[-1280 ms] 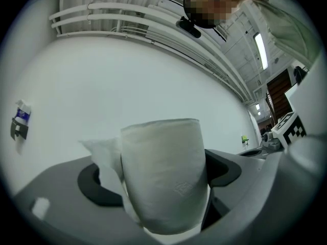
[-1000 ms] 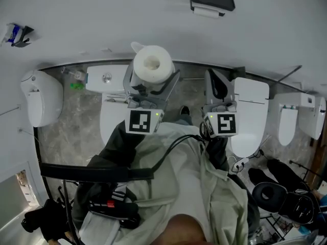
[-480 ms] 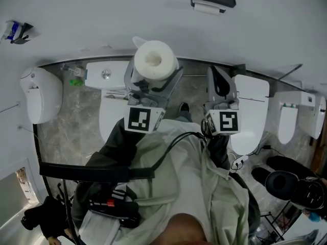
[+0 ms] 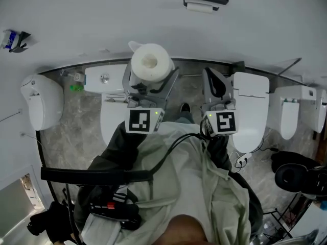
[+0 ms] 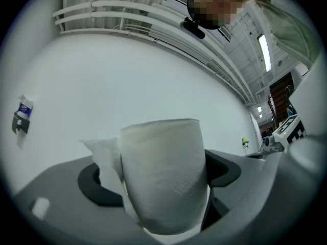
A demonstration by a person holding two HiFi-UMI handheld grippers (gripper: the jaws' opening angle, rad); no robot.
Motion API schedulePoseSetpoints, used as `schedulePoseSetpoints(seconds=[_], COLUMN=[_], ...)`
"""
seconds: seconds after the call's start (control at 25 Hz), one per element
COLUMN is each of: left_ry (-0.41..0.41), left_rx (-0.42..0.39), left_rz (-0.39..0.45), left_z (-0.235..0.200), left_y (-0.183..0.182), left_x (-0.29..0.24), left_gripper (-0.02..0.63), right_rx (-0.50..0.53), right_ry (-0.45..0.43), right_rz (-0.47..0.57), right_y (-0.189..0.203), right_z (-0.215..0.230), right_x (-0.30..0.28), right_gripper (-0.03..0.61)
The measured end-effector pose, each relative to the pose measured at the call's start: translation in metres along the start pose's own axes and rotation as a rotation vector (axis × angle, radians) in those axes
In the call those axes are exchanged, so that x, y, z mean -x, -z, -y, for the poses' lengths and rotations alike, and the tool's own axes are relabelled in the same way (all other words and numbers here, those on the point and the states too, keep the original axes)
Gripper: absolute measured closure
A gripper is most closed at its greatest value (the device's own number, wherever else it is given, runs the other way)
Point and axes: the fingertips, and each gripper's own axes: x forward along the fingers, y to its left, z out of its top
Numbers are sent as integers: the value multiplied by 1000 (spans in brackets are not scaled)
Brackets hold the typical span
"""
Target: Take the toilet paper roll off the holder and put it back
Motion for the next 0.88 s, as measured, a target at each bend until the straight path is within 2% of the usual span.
schedulePoseSetpoints(seconds=[0.28, 0.6, 0.88], left_ry=[-2, -16, -14], left_rx=[2, 14, 38], left_rz=[2, 41, 31], left_z=[9, 14, 23], left_y=[-5, -18, -18], left_x=[-28, -99, -162], left_gripper=[135, 135, 135], right_rx=[-6, -22, -19], right_ry=[19, 58, 80], right_rz=[3, 10, 24], right_y=[2, 8, 6], right_z=[18, 54, 94], right_x=[6, 14, 12], right_gripper=[578, 578, 578])
